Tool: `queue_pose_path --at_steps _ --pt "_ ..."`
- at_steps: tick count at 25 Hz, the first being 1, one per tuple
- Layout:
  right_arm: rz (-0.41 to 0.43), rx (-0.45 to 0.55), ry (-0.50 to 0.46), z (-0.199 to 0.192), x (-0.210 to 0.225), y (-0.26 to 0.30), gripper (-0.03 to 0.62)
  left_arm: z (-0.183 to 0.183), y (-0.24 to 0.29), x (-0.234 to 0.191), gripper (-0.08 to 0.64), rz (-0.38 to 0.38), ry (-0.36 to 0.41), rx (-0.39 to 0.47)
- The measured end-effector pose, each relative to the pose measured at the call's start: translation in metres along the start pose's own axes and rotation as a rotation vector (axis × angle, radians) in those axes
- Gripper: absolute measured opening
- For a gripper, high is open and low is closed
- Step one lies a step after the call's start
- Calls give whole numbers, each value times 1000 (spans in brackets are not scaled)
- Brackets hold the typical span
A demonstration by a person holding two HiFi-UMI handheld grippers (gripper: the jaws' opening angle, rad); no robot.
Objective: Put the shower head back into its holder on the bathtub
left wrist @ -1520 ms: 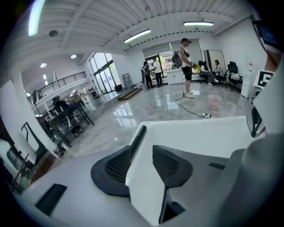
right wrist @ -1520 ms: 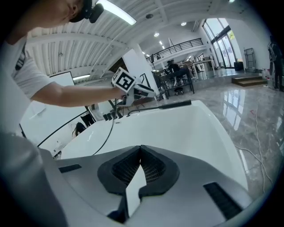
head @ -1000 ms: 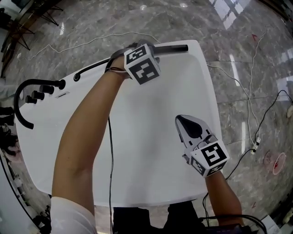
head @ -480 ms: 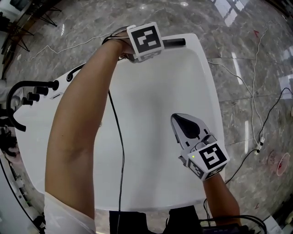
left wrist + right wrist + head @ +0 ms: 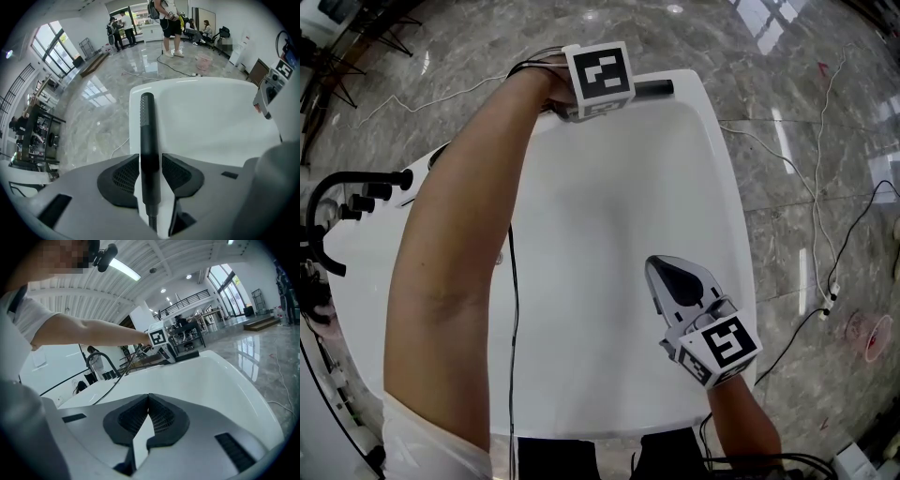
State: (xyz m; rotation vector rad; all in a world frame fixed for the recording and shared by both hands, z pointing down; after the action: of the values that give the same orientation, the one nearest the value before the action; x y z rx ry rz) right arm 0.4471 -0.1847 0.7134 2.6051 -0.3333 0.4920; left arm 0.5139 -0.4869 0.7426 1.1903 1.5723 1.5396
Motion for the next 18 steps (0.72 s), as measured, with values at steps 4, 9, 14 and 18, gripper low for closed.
queue_pose_path --at_steps 4,9,14,18 --pt "-6 11 16 0 4 1 11 4 7 0 163 -33 7 -1" --pt "-2 21 28 0 1 3 11 3 8 0 137 -88 -2 15" --pt "-5 16 34 -8 -4 1 11 2 4 3 130 -42 24 24" --pt "-5 10 54 -12 -13 -4 11 -5 2 15 129 86 95 7"
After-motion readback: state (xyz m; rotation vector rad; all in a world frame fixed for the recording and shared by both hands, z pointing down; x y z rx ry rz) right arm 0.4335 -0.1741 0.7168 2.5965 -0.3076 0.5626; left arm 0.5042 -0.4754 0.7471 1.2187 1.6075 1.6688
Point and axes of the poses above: the fingertips, and each gripper's own axes: y forward along the fingers, x to its right, z out of its top, the point moved 5 cm from there along -y, backward along the fingers, and after that the axes turned 2 degrees about -x, right-handed, at the moved point
